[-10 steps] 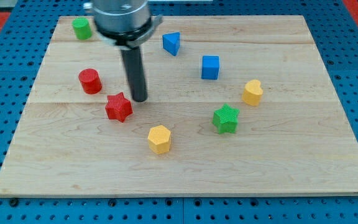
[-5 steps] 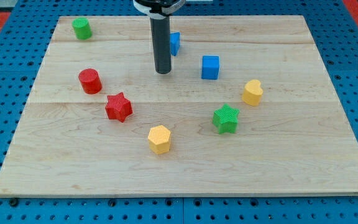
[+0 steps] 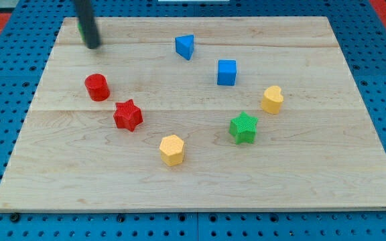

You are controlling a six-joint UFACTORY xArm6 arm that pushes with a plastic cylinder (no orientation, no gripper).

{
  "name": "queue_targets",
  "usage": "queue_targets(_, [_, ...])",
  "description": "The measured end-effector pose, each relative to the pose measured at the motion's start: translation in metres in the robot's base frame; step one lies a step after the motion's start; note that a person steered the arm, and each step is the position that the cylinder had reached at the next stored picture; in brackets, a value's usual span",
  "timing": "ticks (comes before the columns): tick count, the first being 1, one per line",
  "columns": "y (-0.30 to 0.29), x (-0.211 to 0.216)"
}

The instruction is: Move the green circle towards the top right of the red circle

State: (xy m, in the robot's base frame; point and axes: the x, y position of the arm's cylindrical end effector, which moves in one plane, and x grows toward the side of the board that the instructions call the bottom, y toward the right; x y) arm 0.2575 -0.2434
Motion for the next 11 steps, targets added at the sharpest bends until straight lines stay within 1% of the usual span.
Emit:
queue_targets(1, [-0.032,-0.024])
queue_targets(2, [-0.011,-0.047])
queue_targets(3, [0.029,-0.006])
queue_targets(4, [0.06,0.059])
queue_targets(5, [0.02,0.016])
queue_targets(6, [0.005,-0.033])
queue_targets(7, [0.052,-0.01])
queue_targets(8, [0.093,0.044])
queue_targets(9, [0.068,0.009])
queue_targets(10, [0.101,-0.033])
queue_targets(11, [0.107,-0.006])
